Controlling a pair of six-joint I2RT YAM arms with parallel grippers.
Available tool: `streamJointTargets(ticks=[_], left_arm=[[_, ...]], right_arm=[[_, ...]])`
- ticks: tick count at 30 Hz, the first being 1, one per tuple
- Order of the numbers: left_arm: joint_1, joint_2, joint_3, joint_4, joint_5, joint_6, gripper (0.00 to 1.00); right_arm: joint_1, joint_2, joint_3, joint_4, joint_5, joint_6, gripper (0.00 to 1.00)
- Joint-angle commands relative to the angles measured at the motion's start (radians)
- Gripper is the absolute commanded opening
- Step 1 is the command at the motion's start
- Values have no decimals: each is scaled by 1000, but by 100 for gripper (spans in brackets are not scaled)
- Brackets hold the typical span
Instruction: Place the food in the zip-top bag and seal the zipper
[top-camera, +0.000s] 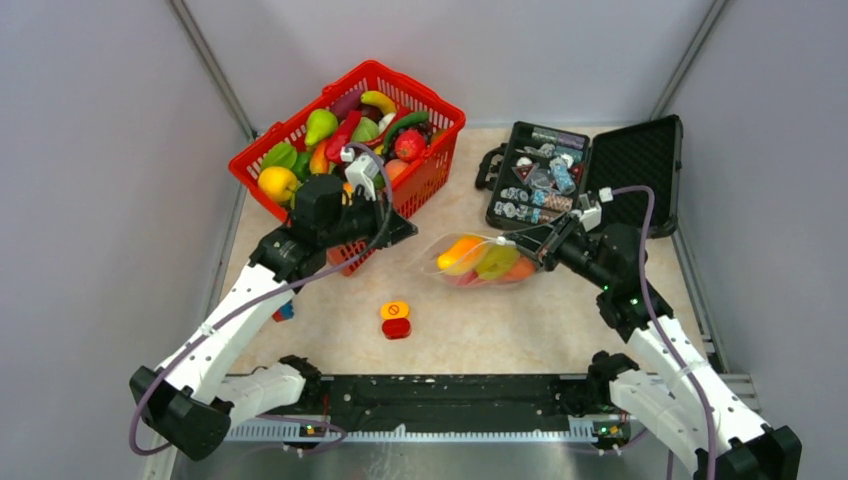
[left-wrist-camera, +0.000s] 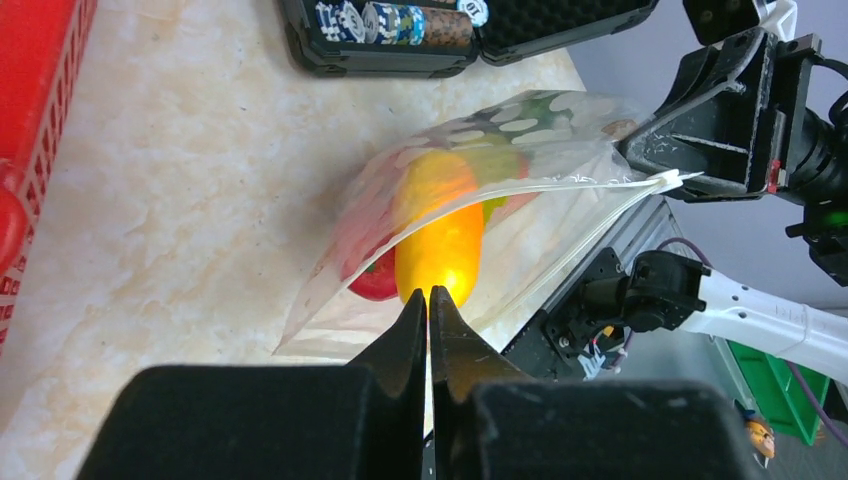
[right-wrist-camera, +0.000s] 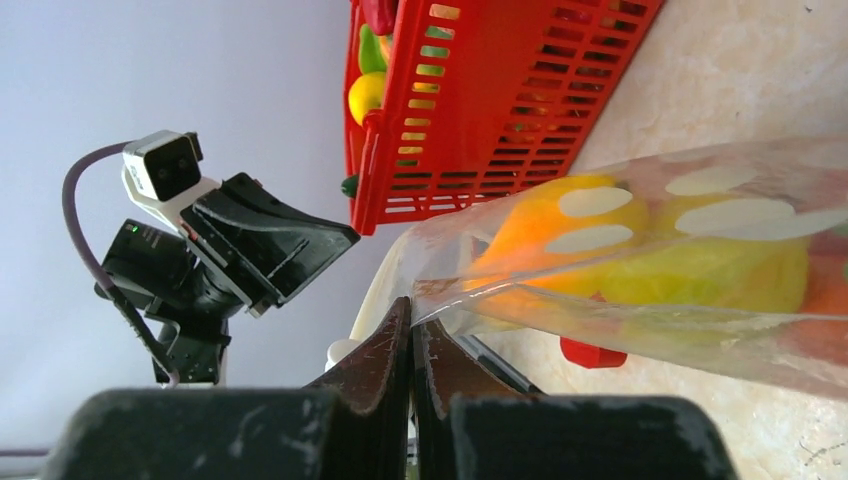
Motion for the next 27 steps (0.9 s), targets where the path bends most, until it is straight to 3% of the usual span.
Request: streamJointTargets(ticks=[1, 3, 4, 6, 11, 13, 21, 27], left_arm=[[13, -19, 82, -11, -29, 28, 0], [14, -40, 92, -26, -50, 49, 0], [14, -52, 87, -22, -44, 66, 6], [13, -74, 57, 27, 16, 103, 31], [11, -73, -46, 119, 224, 180, 54], [-3, -75, -110, 183, 252, 186, 57], [-148, -150, -355, 431, 60, 380, 73], [-233, -124, -383, 460, -54, 486, 79]], right_arm=[[-23, -2, 26, 128, -53, 53, 0], [-24, 0, 34, 140, -62, 64, 0], [-24, -1, 40, 138, -63, 67, 0], [-24, -6, 48, 127, -52, 63, 0], [-24, 0, 42, 122, -26, 61, 0], [-24, 10, 34, 137, -23, 67, 0], [-27, 47, 36, 159, -26, 59, 0], [-32, 61, 45, 163, -37, 56, 0]])
